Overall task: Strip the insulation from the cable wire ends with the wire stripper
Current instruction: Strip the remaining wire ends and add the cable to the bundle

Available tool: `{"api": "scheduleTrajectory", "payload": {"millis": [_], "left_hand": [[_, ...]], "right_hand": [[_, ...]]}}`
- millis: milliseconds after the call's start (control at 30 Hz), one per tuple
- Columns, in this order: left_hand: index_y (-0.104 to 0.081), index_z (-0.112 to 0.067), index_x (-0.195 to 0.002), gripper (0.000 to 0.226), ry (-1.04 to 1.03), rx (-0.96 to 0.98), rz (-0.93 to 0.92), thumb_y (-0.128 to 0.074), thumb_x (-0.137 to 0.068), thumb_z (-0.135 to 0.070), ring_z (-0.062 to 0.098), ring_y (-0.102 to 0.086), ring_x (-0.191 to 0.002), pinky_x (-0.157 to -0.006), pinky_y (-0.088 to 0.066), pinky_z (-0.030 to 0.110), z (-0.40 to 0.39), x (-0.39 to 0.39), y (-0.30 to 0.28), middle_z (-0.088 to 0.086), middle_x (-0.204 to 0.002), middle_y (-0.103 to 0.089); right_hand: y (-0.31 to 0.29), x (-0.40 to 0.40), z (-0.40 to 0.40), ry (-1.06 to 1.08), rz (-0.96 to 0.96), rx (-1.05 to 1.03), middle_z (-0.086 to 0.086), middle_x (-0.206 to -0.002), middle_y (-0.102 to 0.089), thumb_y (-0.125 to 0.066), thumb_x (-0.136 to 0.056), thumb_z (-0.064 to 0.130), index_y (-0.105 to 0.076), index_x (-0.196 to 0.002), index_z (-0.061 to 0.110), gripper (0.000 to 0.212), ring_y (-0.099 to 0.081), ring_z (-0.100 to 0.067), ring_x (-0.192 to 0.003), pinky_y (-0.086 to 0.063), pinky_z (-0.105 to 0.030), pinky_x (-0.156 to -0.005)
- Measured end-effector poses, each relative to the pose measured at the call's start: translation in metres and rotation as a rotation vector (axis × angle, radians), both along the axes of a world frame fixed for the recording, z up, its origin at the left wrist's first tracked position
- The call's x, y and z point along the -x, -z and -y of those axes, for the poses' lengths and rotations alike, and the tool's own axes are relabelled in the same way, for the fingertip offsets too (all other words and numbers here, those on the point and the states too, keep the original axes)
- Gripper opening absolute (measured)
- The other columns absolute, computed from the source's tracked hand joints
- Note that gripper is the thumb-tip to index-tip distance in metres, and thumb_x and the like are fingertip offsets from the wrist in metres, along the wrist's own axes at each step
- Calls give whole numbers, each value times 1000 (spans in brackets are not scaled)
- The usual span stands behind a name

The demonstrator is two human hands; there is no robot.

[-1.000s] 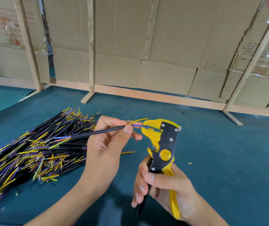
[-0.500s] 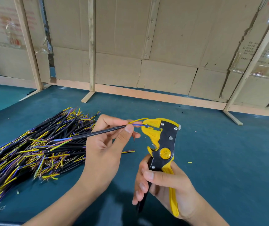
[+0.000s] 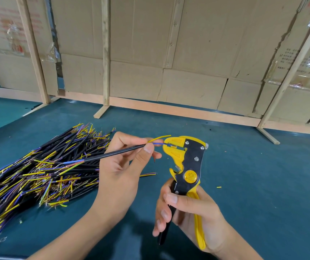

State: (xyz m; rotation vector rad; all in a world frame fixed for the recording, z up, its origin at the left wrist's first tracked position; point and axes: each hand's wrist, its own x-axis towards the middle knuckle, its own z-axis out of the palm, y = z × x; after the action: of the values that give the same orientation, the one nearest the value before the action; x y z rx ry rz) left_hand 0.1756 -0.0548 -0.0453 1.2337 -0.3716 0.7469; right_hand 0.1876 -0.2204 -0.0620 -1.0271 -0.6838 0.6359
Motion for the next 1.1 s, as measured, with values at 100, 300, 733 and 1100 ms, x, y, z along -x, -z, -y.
{"api": "scheduleTrajectory", "payload": {"millis": [100,300,733,1100], "left_hand": [[-57,-3,-94,6,25,15,-14,-63,-94,-6,28,-73,-80,-80,-54,25,-1,0,0,12,-99,-75],[-58,-8,-92,7,37,29,-21,-65,-92,-11,28,-72,-78,-80,-53,23,-2,-1,-2,12,-98,-75],[-61,-9,-91,6,-11,32,-45,-66,-90,-10,30,-73,-80,-78,-54,25,-3,-1,-3,17,-96,-71],[-67,-13,-91,5,-12,57,-115,-69,-87,-9,32,-72,-91,-86,-55,31,-2,-4,3,14,-97,-75]], "right_hand": [[0,0,0,-10,-4,-3,-14,-69,-55,-58,-93,8,-53,-79,4,15,-60,-30,-63,-55,-47,-70],[1,0,1,-23,-1,1,-14,-70,-57,-57,-94,8,-55,-80,4,14,-61,-30,-64,-55,-48,-71],[-2,0,1,-26,-27,-2,-12,-64,-54,-57,-90,9,-51,-76,5,16,-59,-28,-57,-55,-42,-64],[0,2,-2,140,-145,7,-10,-51,-37,-64,-78,14,-45,-64,6,25,-40,-22,-40,-44,-26,-40]]}}
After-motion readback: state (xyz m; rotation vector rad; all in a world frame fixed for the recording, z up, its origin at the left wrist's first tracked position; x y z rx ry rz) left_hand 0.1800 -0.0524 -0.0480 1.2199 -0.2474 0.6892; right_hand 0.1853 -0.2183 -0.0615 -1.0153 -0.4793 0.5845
